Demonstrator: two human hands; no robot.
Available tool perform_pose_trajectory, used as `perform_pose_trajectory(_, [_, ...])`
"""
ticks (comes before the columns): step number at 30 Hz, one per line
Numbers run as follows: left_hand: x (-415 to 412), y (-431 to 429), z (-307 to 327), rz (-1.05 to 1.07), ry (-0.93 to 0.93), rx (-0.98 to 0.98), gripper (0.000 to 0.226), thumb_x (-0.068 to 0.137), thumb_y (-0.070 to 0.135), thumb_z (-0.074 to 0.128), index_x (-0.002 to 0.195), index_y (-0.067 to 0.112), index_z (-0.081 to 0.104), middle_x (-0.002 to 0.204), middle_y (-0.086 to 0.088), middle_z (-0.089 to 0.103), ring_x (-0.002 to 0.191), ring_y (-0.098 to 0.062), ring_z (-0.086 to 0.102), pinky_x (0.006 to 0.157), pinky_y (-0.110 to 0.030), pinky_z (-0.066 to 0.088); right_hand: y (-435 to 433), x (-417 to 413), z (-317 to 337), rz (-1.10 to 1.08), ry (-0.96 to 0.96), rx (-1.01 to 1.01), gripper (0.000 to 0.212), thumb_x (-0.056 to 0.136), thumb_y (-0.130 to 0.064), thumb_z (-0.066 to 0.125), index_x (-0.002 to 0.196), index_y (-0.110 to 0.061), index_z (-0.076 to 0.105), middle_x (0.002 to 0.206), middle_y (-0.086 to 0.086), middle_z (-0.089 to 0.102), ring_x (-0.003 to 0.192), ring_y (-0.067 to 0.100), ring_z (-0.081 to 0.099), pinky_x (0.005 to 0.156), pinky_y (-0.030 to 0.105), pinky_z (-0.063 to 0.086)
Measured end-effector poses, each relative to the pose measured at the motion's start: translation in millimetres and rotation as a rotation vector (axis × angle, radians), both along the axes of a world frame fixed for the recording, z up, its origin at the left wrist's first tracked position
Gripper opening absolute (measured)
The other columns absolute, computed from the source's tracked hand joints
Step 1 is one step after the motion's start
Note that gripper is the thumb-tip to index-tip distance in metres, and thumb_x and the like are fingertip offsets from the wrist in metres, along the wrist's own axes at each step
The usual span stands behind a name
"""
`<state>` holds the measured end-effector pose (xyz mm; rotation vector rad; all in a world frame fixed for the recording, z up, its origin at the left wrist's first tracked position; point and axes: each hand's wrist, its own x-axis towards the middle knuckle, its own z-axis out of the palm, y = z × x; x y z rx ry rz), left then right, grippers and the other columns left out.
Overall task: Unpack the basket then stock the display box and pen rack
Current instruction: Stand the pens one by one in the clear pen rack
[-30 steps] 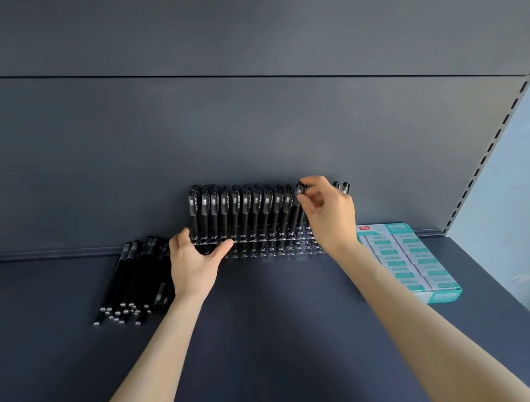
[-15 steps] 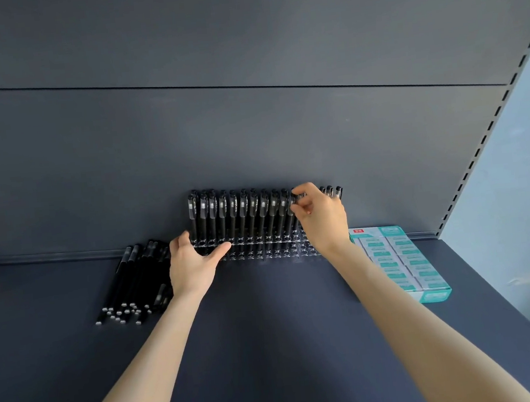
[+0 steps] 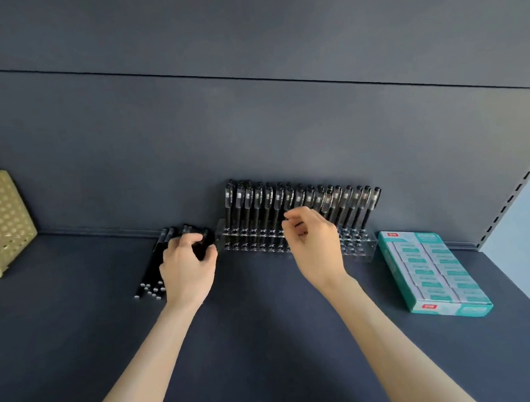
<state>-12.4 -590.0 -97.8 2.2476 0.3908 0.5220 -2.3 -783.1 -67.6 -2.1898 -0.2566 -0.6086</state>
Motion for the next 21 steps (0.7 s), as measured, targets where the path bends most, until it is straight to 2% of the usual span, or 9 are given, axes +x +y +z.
perform_pose_trajectory(4, [-9.4, 41.0, -7.1, 0.077, 0.02, 0.037, 0.031, 0.09, 0.022, 0.061, 0.118, 0.009, 0.06, 0.122, -0.013, 0.056, 0.117, -0.031, 0.048, 0.098, -0.046, 0.031, 51.6, -2.7, -15.5, 0.078, 0.092, -0.013, 0.012, 0.091, -0.016, 0.055, 0.099, -0.013, 0.064, 0.088, -0.004, 0.061, 0.076, 0.011, 0.056, 0.073, 0.031, 0.05])
perform_pose_trajectory(8, [-4.6, 81.9, -14.3, 0.059, 0.117, 0.082, 0.045, 0.09, 0.036, 0.06, 0.125, 0.009, 0.054, 0.129, -0.015, 0.051, 0.121, -0.033, 0.043, 0.1, -0.047, 0.029, 104.1, -0.4, -32.4, 0.091, 0.177, -0.034, 0.012, 0.091, -0.019, 0.055, 0.1, -0.015, 0.063, 0.092, -0.004, 0.062, 0.08, 0.013, 0.058, 0.078, 0.037, 0.051])
perform_pose_trajectory(11, [4.9, 104.7, -20.8, -0.042, 0.198, 0.116, 0.058, 0.089, 0.048, 0.057, 0.13, 0.008, 0.049, 0.132, -0.013, 0.049, 0.123, -0.031, 0.042, 0.1, -0.045, 0.031, 139.7, 1.1, -45.8, -0.014, 0.241, -0.094, 0.017, 0.093, -0.026, 0.054, 0.105, -0.017, 0.061, 0.099, -0.002, 0.062, 0.091, 0.018, 0.058, 0.078, 0.036, 0.05])
perform_pose_trajectory(13, [12.3, 115.7, -25.9, -0.12, 0.211, 0.141, 0.061, 0.088, 0.051, 0.057, 0.131, 0.008, 0.047, 0.131, -0.01, 0.05, 0.122, -0.029, 0.043, 0.1, -0.041, 0.032, 159.1, 1.0, -54.5, -0.119, 0.25, -0.15, 0.024, 0.094, -0.031, 0.051, 0.112, -0.017, 0.058, 0.105, -0.001, 0.06, 0.101, 0.02, 0.052, 0.077, 0.033, 0.046])
perform_pose_trajectory(17, [24.5, 131.1, -27.4, -0.258, 0.241, 0.158, 0.055, 0.088, 0.045, 0.059, 0.129, 0.01, 0.049, 0.127, -0.007, 0.052, 0.118, -0.026, 0.05, 0.098, -0.039, 0.034, 181.6, 2.0, -63.0, -0.254, 0.274, -0.163, 0.035, 0.094, -0.034, 0.051, 0.122, -0.014, 0.052, 0.119, 0.003, 0.051, 0.113, 0.022, 0.042, 0.077, 0.028, 0.038])
perform_pose_trajectory(21, [35.7, 143.3, -24.3, -0.352, 0.296, 0.104, 0.048, 0.088, 0.039, 0.062, 0.125, 0.009, 0.053, 0.118, -0.007, 0.059, 0.107, -0.025, 0.057, 0.095, -0.042, 0.043, 189.1, 0.7, -67.8, -0.328, 0.306, -0.128, 0.038, 0.092, -0.032, 0.055, 0.123, -0.01, 0.049, 0.12, 0.007, 0.05, 0.111, 0.023, 0.046, 0.082, 0.027, 0.038])
